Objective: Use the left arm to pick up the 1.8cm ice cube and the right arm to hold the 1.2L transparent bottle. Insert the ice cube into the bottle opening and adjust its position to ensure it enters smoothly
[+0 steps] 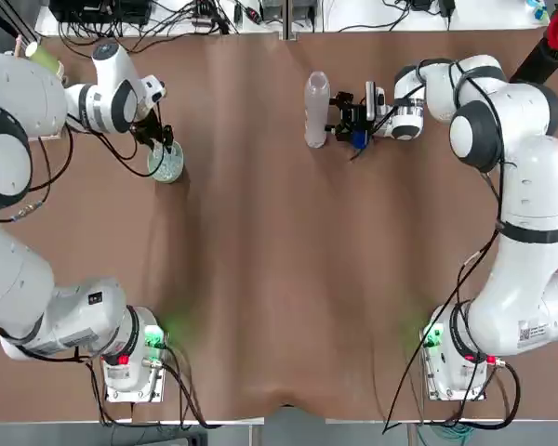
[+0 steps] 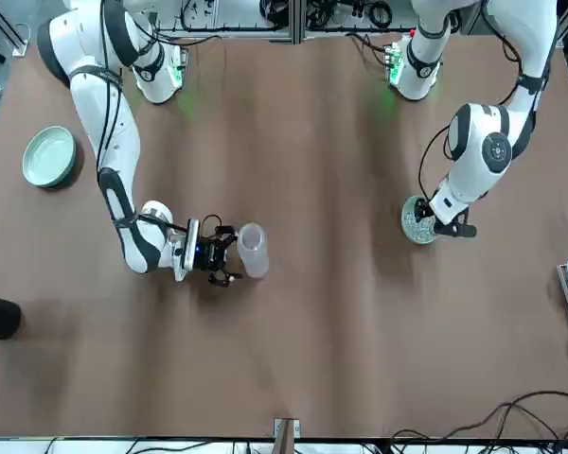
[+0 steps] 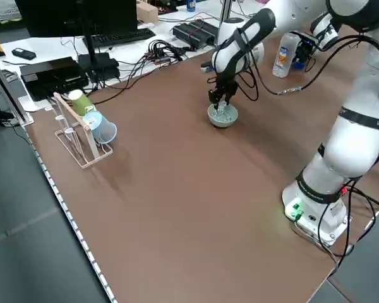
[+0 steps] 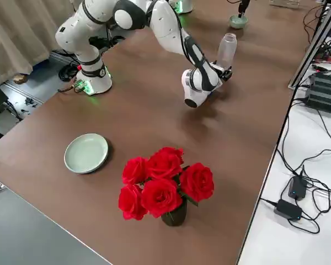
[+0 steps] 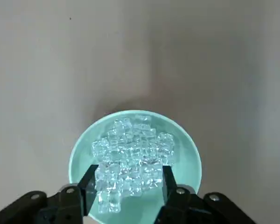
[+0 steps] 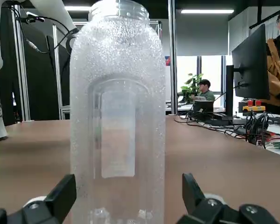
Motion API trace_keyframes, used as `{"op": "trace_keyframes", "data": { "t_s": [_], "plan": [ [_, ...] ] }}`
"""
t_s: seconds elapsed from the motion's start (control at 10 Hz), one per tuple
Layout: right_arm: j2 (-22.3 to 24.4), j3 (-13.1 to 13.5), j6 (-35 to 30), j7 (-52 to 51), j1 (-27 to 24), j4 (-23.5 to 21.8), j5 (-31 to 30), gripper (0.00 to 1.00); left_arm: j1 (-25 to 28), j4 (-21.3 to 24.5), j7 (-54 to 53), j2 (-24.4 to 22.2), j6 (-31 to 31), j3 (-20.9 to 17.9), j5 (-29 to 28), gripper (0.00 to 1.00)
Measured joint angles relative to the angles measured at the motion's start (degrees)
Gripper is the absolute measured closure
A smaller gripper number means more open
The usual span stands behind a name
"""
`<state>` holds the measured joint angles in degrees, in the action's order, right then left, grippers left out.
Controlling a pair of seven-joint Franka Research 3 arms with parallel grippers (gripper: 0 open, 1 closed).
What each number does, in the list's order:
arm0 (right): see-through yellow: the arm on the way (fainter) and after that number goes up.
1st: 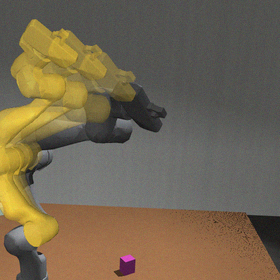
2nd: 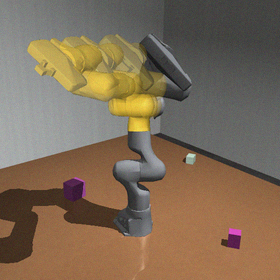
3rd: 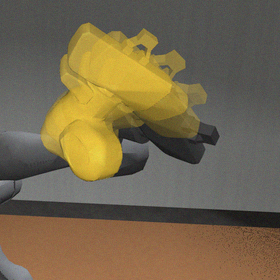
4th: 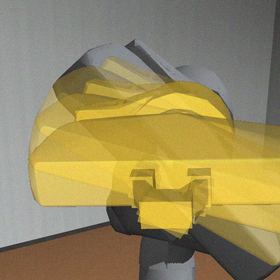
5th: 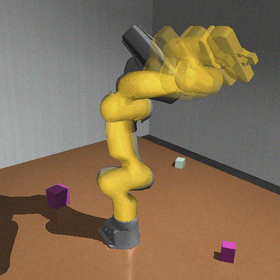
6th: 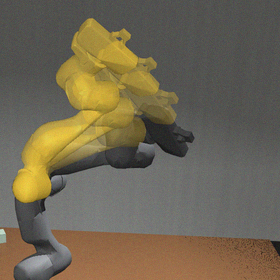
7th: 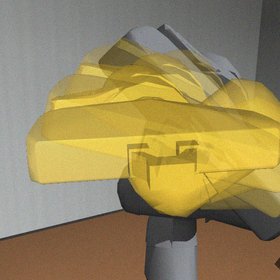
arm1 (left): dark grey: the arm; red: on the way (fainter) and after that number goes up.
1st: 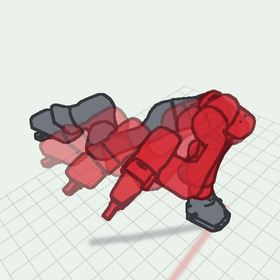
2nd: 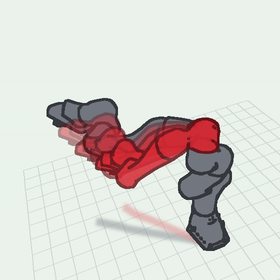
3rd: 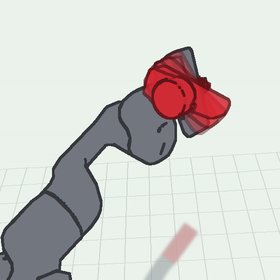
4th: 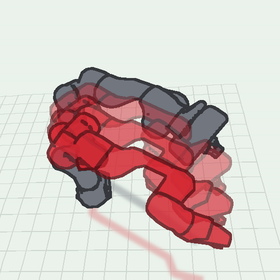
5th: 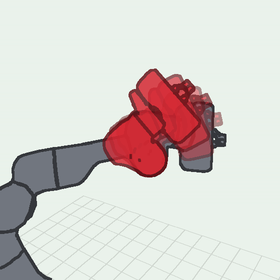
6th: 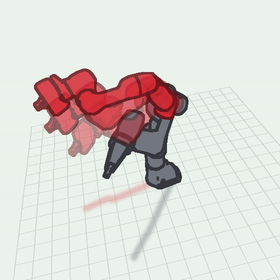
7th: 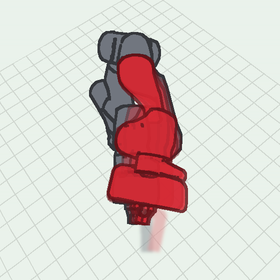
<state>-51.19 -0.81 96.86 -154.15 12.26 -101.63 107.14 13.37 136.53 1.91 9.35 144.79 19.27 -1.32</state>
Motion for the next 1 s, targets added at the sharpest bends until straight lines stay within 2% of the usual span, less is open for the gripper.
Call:
{"op": "trace_keyframes", "data": {
  "t_s": [1.0],
  "plan": [
    [0.0,-0.1,0.0,0.0,0.4,-0.1,0.0,0.0,0.0,-0.3,0.7,0.0,-0.4,0.0,0.0,0.41]
  ]
}}
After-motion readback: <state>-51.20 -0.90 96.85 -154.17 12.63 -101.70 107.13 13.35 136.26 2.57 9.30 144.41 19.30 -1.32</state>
